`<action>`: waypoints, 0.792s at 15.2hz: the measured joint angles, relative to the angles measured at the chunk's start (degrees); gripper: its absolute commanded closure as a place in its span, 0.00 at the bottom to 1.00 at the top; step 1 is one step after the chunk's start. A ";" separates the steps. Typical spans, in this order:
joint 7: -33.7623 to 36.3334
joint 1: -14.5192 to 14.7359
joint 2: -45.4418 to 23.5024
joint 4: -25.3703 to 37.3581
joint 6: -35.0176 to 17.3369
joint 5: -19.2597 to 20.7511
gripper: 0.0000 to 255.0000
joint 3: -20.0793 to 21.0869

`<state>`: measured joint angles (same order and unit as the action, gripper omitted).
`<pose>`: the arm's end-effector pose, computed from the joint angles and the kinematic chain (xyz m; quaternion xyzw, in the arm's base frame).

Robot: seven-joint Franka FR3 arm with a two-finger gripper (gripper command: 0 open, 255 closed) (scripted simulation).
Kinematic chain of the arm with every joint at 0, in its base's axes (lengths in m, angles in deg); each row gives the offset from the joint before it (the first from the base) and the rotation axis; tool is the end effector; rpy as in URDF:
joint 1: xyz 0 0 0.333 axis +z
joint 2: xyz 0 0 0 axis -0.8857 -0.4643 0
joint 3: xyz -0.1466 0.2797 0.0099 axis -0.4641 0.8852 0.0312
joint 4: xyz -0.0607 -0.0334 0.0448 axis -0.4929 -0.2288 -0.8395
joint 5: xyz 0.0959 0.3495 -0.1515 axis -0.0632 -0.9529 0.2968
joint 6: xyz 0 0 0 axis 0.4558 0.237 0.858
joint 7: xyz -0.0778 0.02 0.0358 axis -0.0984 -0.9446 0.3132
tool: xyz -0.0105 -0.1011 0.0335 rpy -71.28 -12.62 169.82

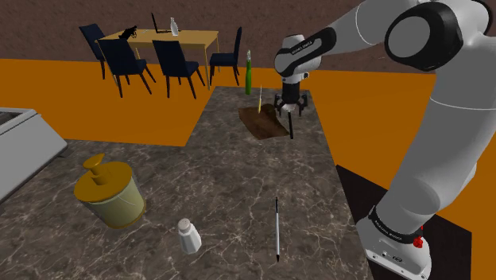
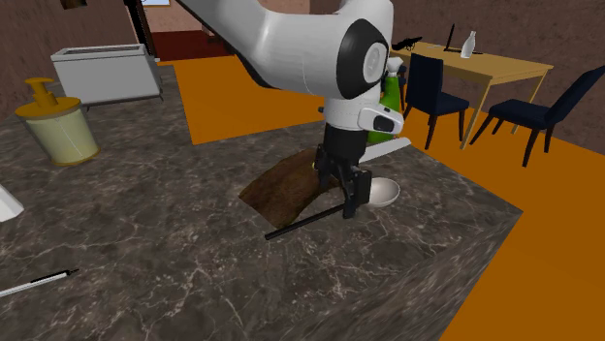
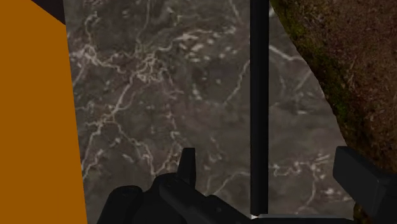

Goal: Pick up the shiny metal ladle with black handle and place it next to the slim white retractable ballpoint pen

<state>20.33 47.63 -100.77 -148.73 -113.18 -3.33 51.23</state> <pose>0.5445 -0.2016 0.3521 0.8902 -0.4482 -0.0807 0.0127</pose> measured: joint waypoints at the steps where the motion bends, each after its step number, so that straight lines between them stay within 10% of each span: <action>1: -0.02 -0.02 -0.11 -0.59 -0.70 -0.01 0.00 -0.01; 9: -0.02 0.00 -0.87 -1.84 -2.73 -0.12 0.00 0.04; 10: -0.02 0.00 -0.87 -1.84 -2.73 -0.12 1.00 0.04; 12: -0.02 0.00 -0.87 -1.84 -2.73 -0.12 1.00 0.04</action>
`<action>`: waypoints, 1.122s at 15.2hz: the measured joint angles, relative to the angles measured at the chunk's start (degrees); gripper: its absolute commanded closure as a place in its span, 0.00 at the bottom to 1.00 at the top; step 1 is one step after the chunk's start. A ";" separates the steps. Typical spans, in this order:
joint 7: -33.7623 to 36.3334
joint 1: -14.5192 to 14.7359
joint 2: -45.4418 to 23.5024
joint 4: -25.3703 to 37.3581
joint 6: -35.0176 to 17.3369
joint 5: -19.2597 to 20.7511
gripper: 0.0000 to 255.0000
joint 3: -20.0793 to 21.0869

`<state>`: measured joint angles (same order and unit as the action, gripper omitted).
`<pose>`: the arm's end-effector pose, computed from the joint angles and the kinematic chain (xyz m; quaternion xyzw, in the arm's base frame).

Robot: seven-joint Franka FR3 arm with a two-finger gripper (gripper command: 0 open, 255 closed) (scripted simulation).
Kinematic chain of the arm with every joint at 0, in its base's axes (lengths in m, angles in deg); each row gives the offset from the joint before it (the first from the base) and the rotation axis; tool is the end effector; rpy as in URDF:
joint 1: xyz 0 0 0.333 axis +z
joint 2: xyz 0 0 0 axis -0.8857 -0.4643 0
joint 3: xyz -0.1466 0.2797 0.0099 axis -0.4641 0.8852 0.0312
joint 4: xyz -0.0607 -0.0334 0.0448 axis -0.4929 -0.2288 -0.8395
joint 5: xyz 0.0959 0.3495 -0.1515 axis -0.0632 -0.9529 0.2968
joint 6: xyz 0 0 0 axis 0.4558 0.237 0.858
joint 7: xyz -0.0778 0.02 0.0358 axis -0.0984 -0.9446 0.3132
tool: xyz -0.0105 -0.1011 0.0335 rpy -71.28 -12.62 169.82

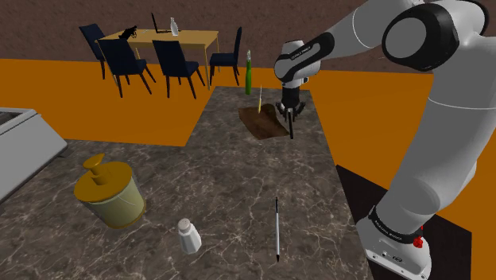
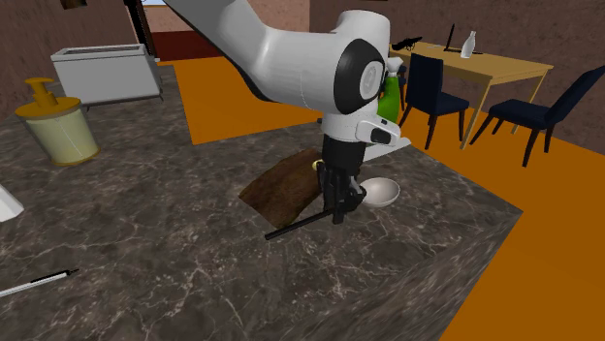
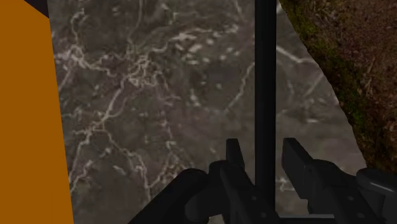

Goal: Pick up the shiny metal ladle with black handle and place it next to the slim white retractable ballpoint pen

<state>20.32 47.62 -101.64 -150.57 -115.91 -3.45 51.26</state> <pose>0.5416 -0.2005 0.3329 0.8900 -0.4486 -0.0805 0.0127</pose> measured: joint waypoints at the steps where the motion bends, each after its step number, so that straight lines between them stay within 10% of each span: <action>1: 0.00 0.00 0.00 0.00 0.00 0.00 1.00 0.00; 17: 0.16 0.05 2.85 2.63 5.44 0.35 1.00 -0.10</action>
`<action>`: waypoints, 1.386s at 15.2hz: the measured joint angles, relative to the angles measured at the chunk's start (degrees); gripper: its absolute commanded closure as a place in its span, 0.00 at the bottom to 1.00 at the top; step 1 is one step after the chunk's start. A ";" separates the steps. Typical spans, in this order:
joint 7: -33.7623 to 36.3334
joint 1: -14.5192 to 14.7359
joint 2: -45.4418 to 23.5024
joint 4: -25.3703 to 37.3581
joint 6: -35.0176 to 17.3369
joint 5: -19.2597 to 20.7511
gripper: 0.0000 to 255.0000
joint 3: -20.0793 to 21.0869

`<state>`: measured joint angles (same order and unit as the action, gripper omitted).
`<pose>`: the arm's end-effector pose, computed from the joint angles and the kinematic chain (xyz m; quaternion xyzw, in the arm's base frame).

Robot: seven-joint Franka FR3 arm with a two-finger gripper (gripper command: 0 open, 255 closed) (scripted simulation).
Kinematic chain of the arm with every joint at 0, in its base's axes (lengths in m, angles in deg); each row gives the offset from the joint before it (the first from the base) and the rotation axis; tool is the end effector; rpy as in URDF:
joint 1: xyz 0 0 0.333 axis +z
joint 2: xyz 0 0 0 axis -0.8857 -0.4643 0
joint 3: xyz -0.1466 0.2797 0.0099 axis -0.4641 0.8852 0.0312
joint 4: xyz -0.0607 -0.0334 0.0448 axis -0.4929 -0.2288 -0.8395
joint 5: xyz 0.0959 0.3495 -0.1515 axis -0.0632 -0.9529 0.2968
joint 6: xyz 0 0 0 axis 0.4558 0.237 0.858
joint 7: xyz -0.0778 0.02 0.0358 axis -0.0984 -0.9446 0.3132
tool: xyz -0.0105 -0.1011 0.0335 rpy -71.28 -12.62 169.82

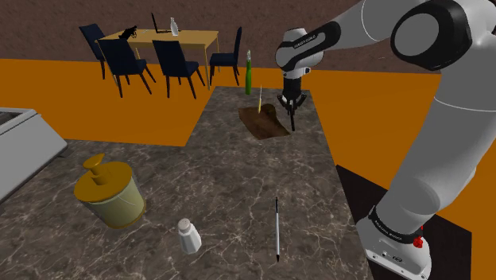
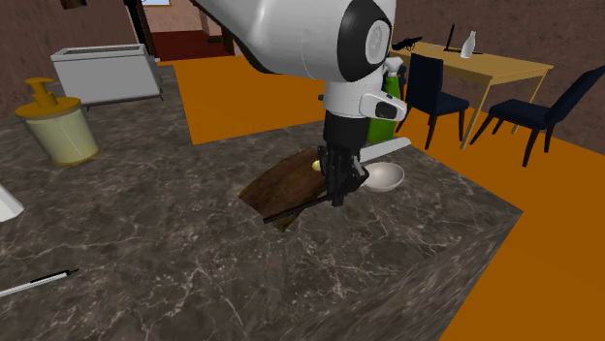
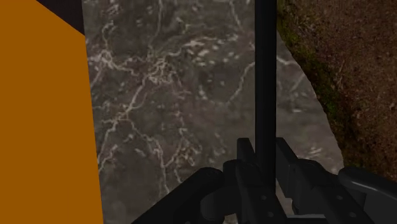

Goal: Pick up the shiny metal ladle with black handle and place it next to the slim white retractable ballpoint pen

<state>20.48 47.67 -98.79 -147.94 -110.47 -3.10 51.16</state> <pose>0.5415 -0.2010 0.3748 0.8900 -0.4486 -0.0803 0.0127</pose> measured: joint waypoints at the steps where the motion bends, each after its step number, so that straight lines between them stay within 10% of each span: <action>1: 0.05 0.02 0.36 0.42 0.79 0.04 1.00 0.00; 12: 0.23 0.08 2.99 5.35 8.33 0.34 1.00 -0.04; 21: 5.79 2.82 19.33 -13.34 5.94 0.76 1.00 2.60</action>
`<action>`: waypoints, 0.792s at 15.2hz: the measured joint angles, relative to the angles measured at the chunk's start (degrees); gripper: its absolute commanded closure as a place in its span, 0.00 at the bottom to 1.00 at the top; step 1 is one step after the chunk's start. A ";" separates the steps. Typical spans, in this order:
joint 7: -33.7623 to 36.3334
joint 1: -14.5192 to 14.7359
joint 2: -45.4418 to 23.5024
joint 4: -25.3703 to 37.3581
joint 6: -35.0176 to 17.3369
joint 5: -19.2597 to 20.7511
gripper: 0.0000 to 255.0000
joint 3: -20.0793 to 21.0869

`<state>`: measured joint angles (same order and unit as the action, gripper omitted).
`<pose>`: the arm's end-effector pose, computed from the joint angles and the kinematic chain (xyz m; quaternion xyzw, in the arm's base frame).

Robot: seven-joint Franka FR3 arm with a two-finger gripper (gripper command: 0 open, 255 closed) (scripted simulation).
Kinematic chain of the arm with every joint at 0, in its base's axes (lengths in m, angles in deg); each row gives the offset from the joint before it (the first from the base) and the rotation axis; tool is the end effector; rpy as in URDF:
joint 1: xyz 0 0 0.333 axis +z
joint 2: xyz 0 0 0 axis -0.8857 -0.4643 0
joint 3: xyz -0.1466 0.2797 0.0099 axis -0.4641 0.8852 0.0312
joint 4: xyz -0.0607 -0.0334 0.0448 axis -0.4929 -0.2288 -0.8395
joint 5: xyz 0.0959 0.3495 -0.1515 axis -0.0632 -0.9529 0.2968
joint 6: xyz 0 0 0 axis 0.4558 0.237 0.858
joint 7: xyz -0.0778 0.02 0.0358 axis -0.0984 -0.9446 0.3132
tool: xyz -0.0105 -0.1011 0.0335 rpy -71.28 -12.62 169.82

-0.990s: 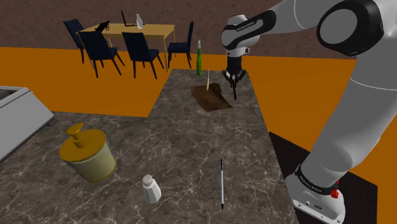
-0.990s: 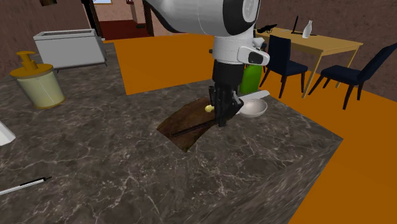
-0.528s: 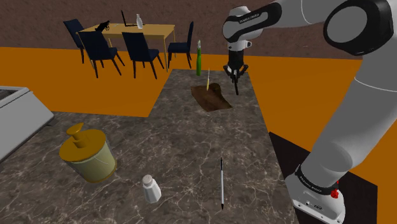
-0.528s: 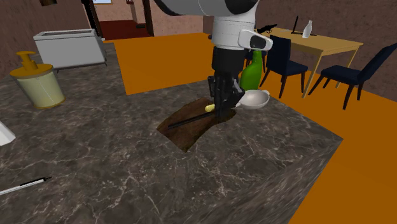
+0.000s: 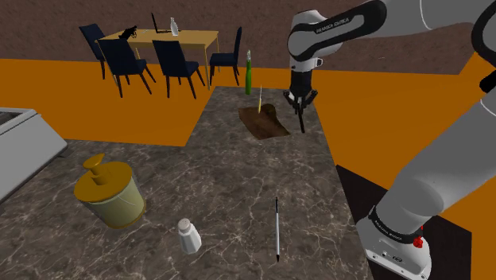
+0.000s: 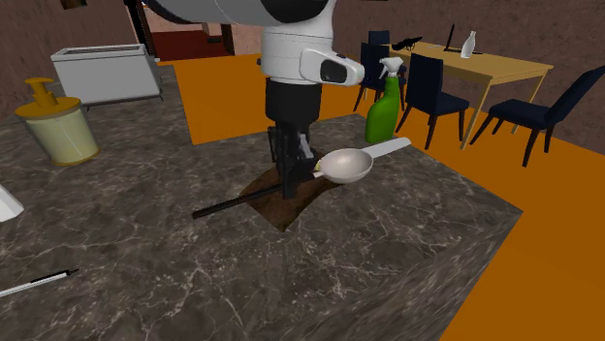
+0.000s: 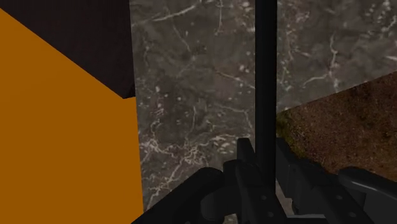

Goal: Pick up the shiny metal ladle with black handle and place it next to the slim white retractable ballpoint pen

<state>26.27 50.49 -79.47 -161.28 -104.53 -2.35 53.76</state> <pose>0.4670 -0.1276 0.4427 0.8901 -0.4483 -0.0806 0.0126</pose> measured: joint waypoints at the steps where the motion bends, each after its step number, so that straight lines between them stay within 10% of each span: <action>1: 0.72 0.32 2.21 -2.50 -0.29 -0.10 1.00 0.43; 12: 9.27 4.82 23.98 -21.51 2.25 -4.09 1.00 6.55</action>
<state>35.54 55.31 -55.48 -182.79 -102.28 -6.44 60.32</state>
